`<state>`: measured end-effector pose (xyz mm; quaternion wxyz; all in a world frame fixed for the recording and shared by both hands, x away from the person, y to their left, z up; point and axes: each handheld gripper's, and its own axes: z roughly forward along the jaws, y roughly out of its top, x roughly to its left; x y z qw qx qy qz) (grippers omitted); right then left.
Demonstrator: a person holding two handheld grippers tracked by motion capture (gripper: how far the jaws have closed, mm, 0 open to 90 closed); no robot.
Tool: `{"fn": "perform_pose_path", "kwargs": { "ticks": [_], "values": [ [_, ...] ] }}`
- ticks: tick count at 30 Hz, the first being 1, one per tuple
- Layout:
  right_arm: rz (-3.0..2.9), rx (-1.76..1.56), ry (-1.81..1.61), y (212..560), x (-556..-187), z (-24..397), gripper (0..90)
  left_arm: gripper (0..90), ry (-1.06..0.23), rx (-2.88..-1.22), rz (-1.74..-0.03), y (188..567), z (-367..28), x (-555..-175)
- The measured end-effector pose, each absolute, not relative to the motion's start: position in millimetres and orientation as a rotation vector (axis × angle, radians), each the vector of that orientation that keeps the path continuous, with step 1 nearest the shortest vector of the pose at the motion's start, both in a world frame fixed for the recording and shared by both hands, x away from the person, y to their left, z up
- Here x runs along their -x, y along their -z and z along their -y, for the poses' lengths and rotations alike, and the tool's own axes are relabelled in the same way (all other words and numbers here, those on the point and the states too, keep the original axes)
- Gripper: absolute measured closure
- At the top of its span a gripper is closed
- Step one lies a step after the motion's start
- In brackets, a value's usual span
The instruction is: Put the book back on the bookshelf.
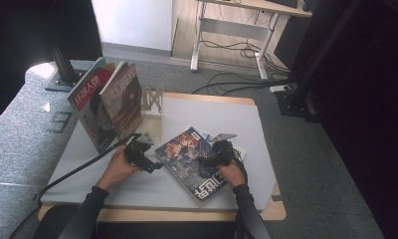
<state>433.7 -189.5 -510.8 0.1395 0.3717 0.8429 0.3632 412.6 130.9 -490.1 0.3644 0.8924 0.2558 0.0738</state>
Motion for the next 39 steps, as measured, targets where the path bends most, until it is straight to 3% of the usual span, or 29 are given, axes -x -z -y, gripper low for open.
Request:
{"fn": "perform_pose_path", "kwargs": {
  "ticks": [20,39],
  "values": [
    [-2.312,-1.167,-1.027,514,-399,255,0.0,0.1,-0.222,-2.329,-0.643,508,-106,-437],
    [-2.236,-1.234,-1.031,517,-356,299,0.0,2.7,-0.161,-2.312,-0.632,512,-104,-438]
  ]
}}
